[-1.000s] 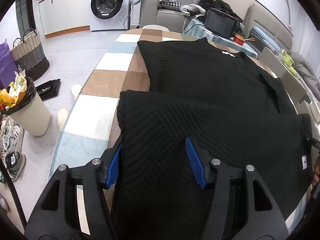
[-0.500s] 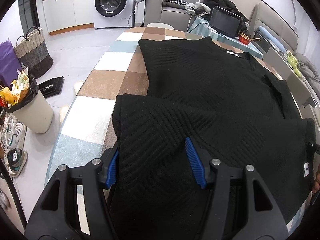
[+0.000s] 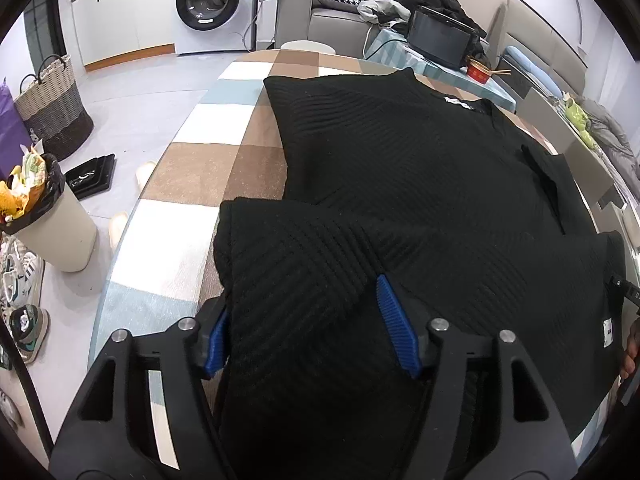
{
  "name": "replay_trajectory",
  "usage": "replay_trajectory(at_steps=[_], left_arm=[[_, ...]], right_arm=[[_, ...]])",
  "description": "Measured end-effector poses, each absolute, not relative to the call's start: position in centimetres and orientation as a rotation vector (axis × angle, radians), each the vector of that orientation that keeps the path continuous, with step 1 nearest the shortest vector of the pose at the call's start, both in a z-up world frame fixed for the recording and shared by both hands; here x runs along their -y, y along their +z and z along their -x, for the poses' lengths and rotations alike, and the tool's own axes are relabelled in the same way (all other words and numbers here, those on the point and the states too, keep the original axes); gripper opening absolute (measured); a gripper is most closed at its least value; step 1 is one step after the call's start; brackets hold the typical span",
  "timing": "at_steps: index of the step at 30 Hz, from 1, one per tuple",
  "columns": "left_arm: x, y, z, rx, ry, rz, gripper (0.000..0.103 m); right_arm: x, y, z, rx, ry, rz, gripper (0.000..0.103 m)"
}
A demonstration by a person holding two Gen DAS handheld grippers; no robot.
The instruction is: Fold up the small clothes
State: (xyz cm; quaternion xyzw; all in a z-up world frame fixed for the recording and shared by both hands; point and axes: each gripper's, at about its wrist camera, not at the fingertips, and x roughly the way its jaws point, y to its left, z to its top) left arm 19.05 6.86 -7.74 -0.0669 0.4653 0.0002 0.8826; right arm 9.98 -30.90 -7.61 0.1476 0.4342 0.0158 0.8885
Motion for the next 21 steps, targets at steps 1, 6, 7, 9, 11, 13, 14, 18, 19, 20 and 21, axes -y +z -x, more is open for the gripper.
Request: replay_trajectory(at_steps=[1,6,7,9,11,13,14,18,19,20,21], left_arm=[[-6.9,-7.7,-19.2,-0.97,-0.004,0.138,0.063],[-6.8,-7.7,-19.8,-0.969,-0.016,0.14,0.06],[-6.6,-7.6,-19.8,-0.962,-0.023,0.139,0.055],[-6.2,-7.6,-19.9,-0.956,-0.033,0.12,0.037],[-5.4,-7.3,-19.8,-0.951,-0.04,0.079,0.025],[-4.7,-7.0,-19.7,-0.945,-0.038,0.042,0.022],[-4.4,-6.9,-19.7,-0.944,-0.036,0.024,0.021],[-3.8,-6.7,-19.2,-0.944,-0.04,0.01,0.02],[-3.5,-6.6,-19.0,-0.943,-0.043,-0.001,0.02],[-3.3,-6.6,-18.7,-0.942,-0.046,-0.009,0.02],[-3.0,-6.5,-18.5,-0.942,-0.047,-0.02,0.02]], right_arm=[[30.9,-7.6,-10.0,-0.9,0.035,-0.308,0.055],[31.1,-7.3,-10.8,-0.902,0.02,-0.336,0.055],[30.9,-7.2,-10.9,-0.901,0.017,-0.318,0.055],[30.4,-7.2,-11.1,-0.903,0.013,-0.284,0.053],[30.1,-7.2,-11.2,-0.899,0.018,-0.269,0.041],[29.8,-7.0,-11.0,-0.888,0.024,-0.246,0.035],[29.7,-7.0,-11.0,-0.884,0.026,-0.237,0.032],[29.7,-7.0,-10.8,-0.878,0.046,-0.234,0.026],[29.6,-7.0,-10.7,-0.878,0.051,-0.226,0.026],[29.5,-7.0,-10.6,-0.879,0.054,-0.22,0.026],[29.4,-7.0,-10.4,-0.879,0.06,-0.21,0.026]])
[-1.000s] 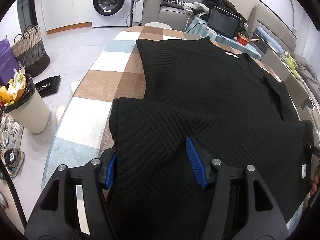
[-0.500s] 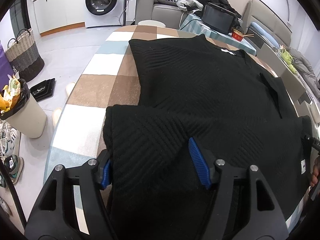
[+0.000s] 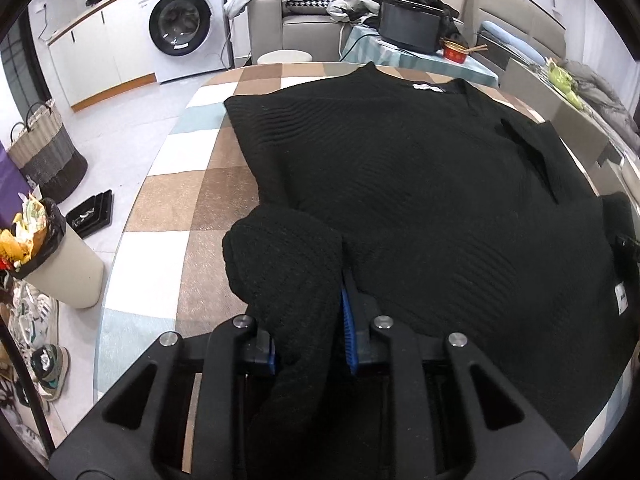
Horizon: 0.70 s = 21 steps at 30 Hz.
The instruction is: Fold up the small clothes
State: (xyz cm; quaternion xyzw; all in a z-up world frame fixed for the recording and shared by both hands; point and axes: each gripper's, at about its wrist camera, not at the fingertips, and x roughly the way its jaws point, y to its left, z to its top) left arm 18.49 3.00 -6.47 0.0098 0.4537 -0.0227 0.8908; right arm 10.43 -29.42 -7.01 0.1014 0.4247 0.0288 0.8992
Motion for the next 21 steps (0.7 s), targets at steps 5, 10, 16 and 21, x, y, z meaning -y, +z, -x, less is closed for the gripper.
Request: replay_trajectory(at_steps=[5,10,16,21], left_arm=[[-2.3,-6.3,-17.2,-0.944,-0.049,-0.044,0.02],[-2.0,-6.1,-15.2,-0.944,-0.051,-0.054,0.02],[-2.3,-6.0,-12.5,-0.943,-0.054,-0.044,0.02],[-2.6,-6.0,-10.6,-0.938,-0.057,-0.031,0.021]], right_arm=[[29.1,-7.1,-9.6,-0.885,0.078,-0.183,0.026],[28.8,-7.2,-8.2,-0.888,0.092,-0.159,0.026],[28.9,-7.4,-5.3,-0.874,0.096,-0.129,0.026],[30.5,-7.6,-3.6,-0.867,0.141,-0.203,0.026]])
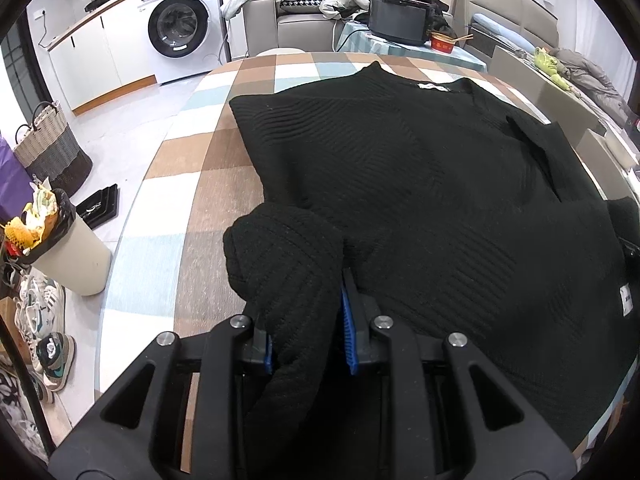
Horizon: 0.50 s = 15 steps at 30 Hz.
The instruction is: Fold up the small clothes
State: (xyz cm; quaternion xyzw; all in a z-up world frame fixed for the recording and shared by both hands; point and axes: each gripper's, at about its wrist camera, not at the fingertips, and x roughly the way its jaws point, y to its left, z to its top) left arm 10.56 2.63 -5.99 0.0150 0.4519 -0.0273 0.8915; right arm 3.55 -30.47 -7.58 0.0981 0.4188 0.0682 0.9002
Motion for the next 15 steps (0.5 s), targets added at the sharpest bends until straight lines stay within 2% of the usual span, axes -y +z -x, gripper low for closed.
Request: replay_trajectory(at_steps=[5,8,12,15], left_arm=[[-3.7,-5.8,-9.2,-0.928,-0.07,0.006,0.022],[-4.5,-5.5,-8.2,-0.918,-0.077,0.025,0.026],[-5.2,-5.5,-7.1,-0.912,-0.082,0.037,0.033],[-5.4,-5.9,-7.1,-0.915,-0.085,0.039,0.034]], right_arm=[[31.6,-7.6,-3.5,-0.865,0.172,-0.263,0.028],[32.2,-7.4,-3.6,-0.87,0.176,-0.275,0.041],[32.6,-7.4,-4.2,-0.855,0.166,-0.31,0.042],[32.2,-7.5,-4.5,-0.849,0.187,-0.322,0.042]])
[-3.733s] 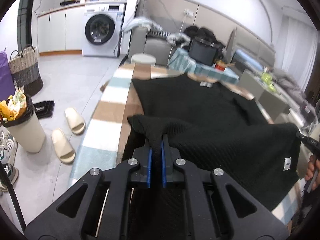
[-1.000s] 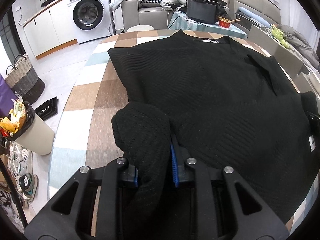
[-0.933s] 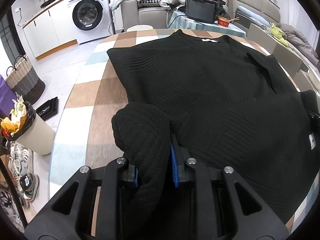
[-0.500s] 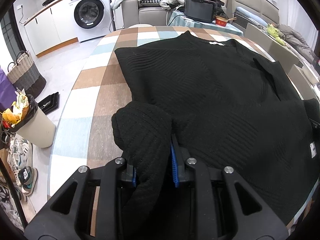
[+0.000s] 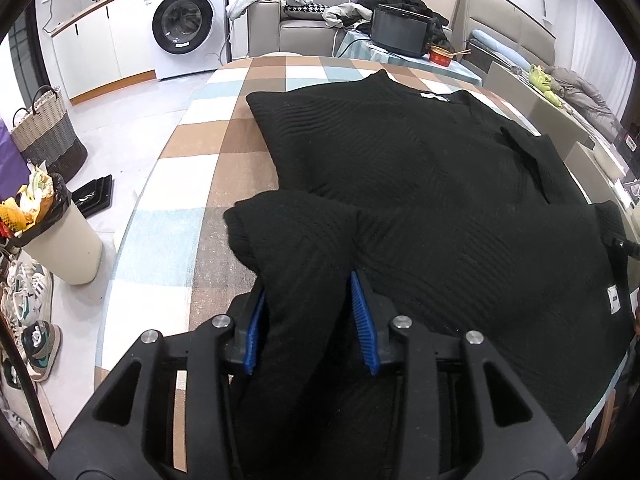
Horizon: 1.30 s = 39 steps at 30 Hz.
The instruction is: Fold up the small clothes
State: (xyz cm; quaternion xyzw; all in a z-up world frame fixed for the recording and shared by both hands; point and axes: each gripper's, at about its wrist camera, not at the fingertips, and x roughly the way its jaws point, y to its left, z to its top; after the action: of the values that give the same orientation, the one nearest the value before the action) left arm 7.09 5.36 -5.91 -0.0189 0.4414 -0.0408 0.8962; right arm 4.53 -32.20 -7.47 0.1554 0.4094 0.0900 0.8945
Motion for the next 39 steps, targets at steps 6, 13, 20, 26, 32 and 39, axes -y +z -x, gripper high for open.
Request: replay_trajectory(at_steps=[6,13,20,26,32,39], left_arm=[[-4.4,-6.3,-7.6,-0.918,-0.097,0.029,0.032],[-2.5,-6.1,-5.3,-0.919,-0.099,-0.058,0.031],[-3.2,-5.4,-2.7,-0.905,-0.082,-0.063,0.035],[-6.1,-4.1,-0.4,-0.868,-0.082,0.047,0.037],[-6.5,-3.8,1.6,-0.864,-0.091,0.037,0.037],[-6.1,-2.5,3.0,-0.827,-0.117,0.022,0.011]], right_arm=[[30.9,-7.9,-6.0,-0.872,0.166,-0.245,0.036],[30.5,-8.1,-4.2,-0.889,0.181,-0.191,0.032],[31.7,-8.1,-2.4,-0.88,0.204,-0.221,0.033],[34.6,-7.1,-0.7,-0.844,0.232,-0.266,0.046],[34.3,-7.5,0.0,-0.853,0.254,-0.239,0.046],[32.6,-6.7,-0.1,-0.784,0.245,-0.124,0.004]])
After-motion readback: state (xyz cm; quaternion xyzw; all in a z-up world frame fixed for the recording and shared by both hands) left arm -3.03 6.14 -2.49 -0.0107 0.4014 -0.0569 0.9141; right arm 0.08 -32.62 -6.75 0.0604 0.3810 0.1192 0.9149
